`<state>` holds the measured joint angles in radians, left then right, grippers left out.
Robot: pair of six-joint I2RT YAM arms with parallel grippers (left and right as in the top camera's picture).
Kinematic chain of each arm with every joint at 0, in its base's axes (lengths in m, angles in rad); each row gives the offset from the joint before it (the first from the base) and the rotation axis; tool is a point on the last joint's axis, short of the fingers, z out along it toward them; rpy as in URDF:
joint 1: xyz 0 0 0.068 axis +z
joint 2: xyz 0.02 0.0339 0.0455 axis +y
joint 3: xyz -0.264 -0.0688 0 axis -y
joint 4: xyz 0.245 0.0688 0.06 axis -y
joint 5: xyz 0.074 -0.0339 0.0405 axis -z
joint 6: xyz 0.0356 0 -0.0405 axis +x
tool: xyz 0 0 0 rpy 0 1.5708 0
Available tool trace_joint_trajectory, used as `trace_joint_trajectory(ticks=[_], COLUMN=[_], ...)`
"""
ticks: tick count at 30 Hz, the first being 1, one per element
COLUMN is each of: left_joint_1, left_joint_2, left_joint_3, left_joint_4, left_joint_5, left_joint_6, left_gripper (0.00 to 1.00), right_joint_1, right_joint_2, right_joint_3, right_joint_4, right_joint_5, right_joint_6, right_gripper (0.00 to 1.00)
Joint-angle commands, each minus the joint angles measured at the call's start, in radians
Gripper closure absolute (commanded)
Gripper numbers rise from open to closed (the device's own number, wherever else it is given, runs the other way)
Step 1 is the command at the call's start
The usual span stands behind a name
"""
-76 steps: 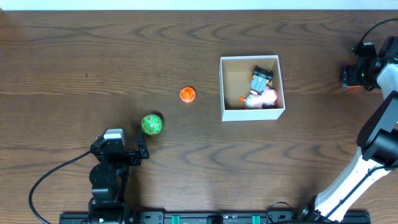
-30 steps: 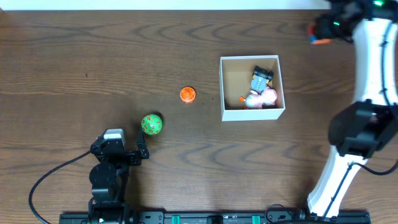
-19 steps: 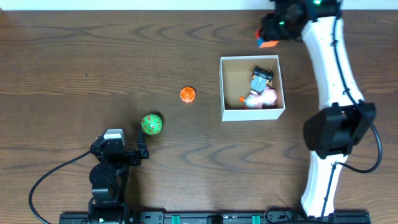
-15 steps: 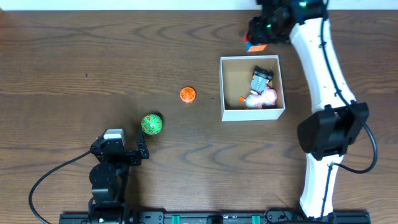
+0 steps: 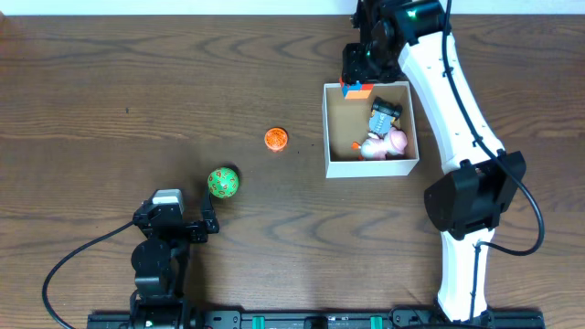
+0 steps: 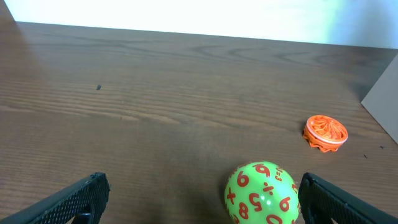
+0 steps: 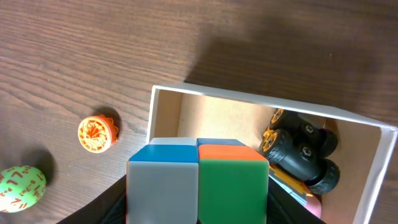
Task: Pack container
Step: 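Carry the cube with right gripper into the box's left side, then open right gripper to release cube and withdraw to the right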
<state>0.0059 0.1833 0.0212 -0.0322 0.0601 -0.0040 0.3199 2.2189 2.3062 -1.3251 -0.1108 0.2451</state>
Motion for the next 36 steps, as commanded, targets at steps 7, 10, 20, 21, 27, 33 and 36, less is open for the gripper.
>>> trace_joint_trajectory(ticks=[7,10,20,21,27,33,36], left_joint_1=[0.005,0.005,0.005,0.005,0.005,0.005,0.005], left_joint_2=[-0.002,-0.002,-0.002,-0.002,-0.002,-0.002,-0.002], left_joint_3=[-0.017,-0.017,-0.017,-0.017,-0.017,-0.017,-0.017], left_joint_4=[-0.035,-0.035,-0.035,-0.035,-0.035,-0.035,-0.035], left_joint_5=[-0.001,-0.001,-0.001,-0.001,-0.001,-0.001,-0.001], left_joint_6=[-0.009,-0.009,-0.009,-0.009,-0.009,-0.009,-0.009], left_gripper=[0.02,0.02,0.02,0.02,0.02,0.02,0.02], right_joint_1=[0.034,0.035,0.037,0.037,0.039,0.039,0.040], right_joint_2=[0.007,0.007,0.007,0.007,0.007,0.007,0.007], right_joint_3=[-0.091,-0.155,-0.238,-0.238,-0.239,-0.239,-0.239], right_joint_4=[0.040,0.078,0.129,0.129,0.135,0.148,0.153], right_joint_5=[0.096,0.096,0.095,0.095,0.096,0.096,0.096], right_joint_6=[0.105,0.129,0.129,0.129,0.127,0.120,0.118], right_gripper=[0.55,0.55,0.51,0.50,0.41,0.34,0.34])
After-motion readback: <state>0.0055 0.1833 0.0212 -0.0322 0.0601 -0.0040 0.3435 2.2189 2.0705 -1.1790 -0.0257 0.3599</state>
